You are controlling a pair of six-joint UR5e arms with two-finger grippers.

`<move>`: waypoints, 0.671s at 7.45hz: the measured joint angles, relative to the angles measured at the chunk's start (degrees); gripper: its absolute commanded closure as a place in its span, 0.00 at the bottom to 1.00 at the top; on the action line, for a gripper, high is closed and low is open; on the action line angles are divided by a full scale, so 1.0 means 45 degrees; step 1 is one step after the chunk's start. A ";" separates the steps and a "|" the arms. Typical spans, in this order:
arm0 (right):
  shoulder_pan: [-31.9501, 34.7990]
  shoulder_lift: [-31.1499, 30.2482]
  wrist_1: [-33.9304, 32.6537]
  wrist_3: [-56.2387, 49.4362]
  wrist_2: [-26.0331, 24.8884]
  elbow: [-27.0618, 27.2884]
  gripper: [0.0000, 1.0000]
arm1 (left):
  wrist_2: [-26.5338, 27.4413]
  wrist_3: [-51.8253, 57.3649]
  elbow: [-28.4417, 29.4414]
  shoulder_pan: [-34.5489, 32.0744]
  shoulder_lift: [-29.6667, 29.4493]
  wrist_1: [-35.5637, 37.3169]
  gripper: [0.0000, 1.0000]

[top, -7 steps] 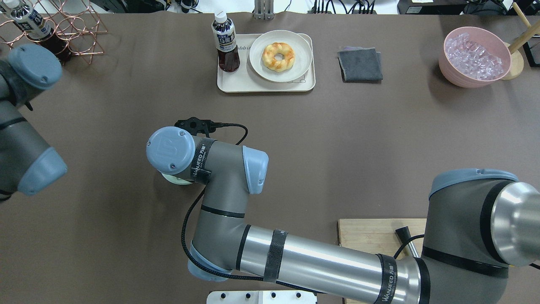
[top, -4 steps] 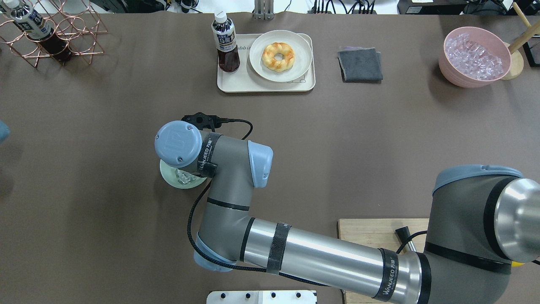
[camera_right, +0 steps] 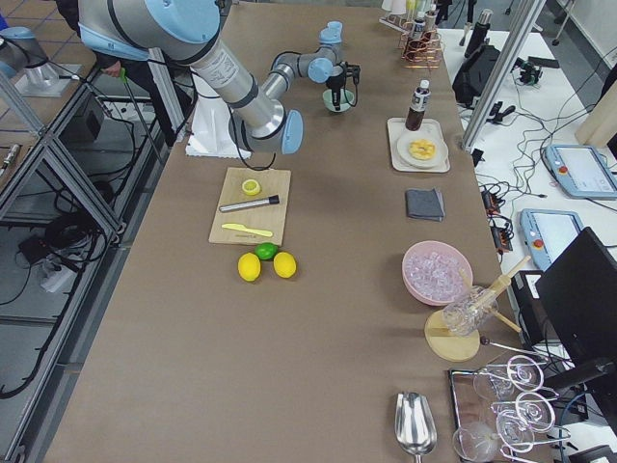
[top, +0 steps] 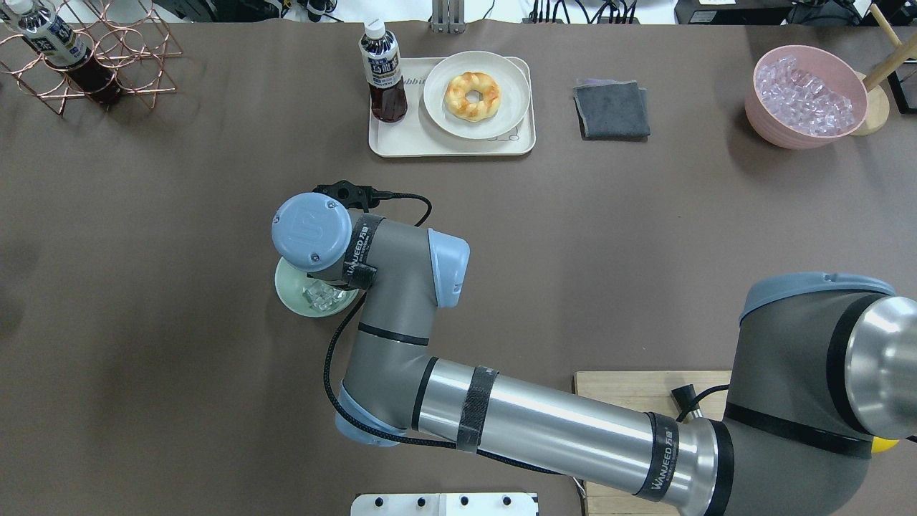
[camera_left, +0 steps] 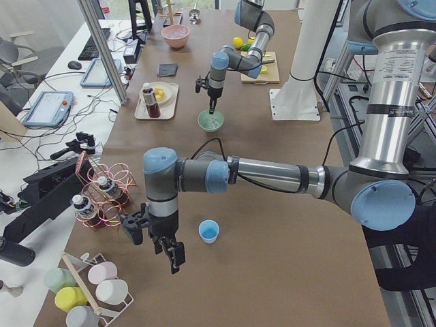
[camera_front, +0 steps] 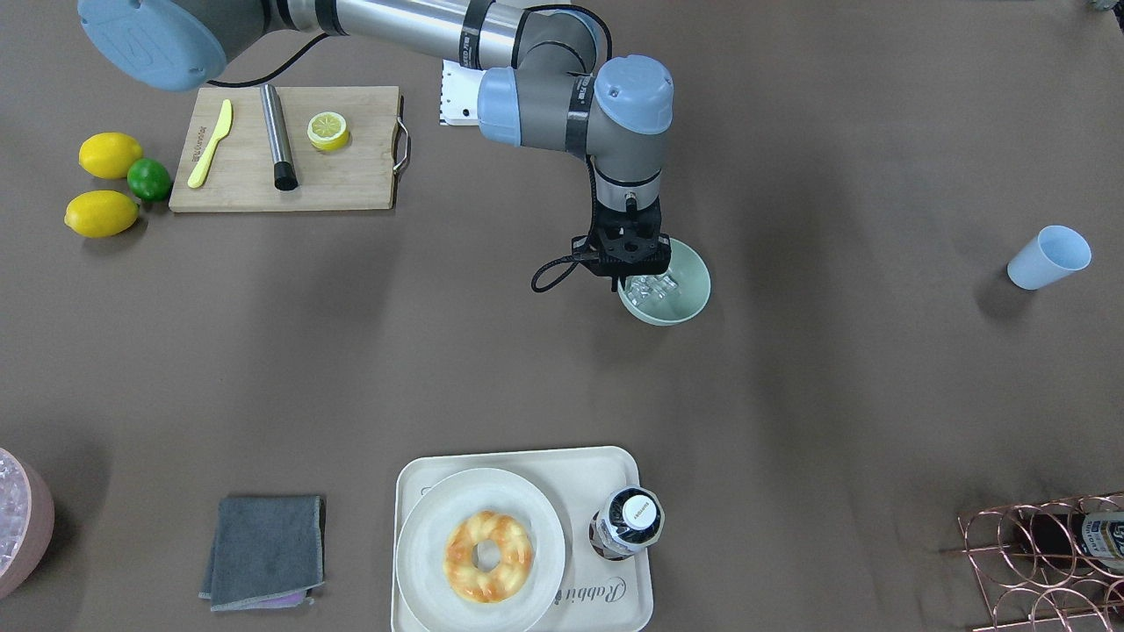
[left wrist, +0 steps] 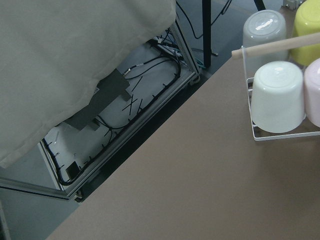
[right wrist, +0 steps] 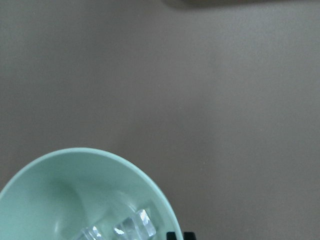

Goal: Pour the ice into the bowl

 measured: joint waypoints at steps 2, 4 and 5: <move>0.0865 -0.0270 -0.0096 -0.0289 0.1092 0.0522 1.00 | -0.1980 0.2484 0.1392 -0.1241 -0.0401 -0.0517 0.03; 0.1921 -0.0968 -0.0521 -0.1395 0.2245 0.1629 1.00 | -0.3687 0.3851 0.2051 -0.2023 -0.0854 -0.0658 0.03; 0.2445 -0.1703 -0.0869 -0.2381 0.2627 0.2560 1.00 | -0.4357 0.4298 0.1796 -0.2200 -0.0838 -0.0792 0.03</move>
